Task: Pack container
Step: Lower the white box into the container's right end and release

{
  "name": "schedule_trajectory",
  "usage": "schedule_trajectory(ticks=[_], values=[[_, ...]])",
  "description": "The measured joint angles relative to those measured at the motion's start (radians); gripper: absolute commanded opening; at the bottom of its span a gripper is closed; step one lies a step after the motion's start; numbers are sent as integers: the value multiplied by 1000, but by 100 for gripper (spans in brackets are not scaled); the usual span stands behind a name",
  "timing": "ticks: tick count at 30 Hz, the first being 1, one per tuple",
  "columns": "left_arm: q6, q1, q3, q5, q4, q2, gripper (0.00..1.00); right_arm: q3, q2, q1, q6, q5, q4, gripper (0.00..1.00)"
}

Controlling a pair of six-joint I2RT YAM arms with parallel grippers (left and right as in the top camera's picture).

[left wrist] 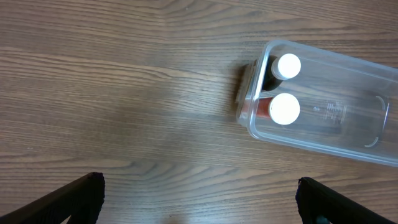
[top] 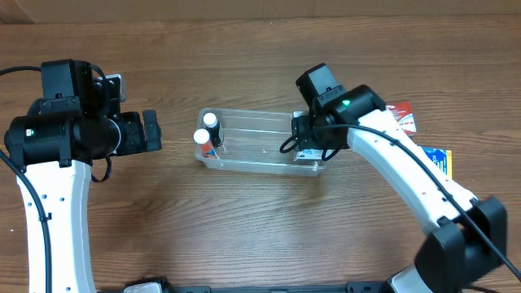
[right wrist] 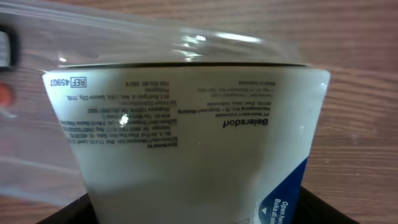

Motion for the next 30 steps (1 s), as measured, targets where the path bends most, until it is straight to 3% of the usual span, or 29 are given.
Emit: schedule_trajectory(ticks=[7,10,14,23,27,28,30], values=[[0,0,0,0,0,0,100,0,89,0,21,0,13,80],[0,0,0,0,0,0,100,0,89,0,25,-2,17,89],[0,0,0,0,0,0,100,0,89,0,26,-3,20,89],[0,0,0,0,0,0,100,5,89,0,25,8,26,77],[0,0,0,0,-1,0,100,100,66,0,26,43,-29,69],[0,0,0,0,-1,0,100,122,42,0,26,55,-41,70],[0,0,0,0,0,0,100,166,-54,-6,53,103,-90,83]])
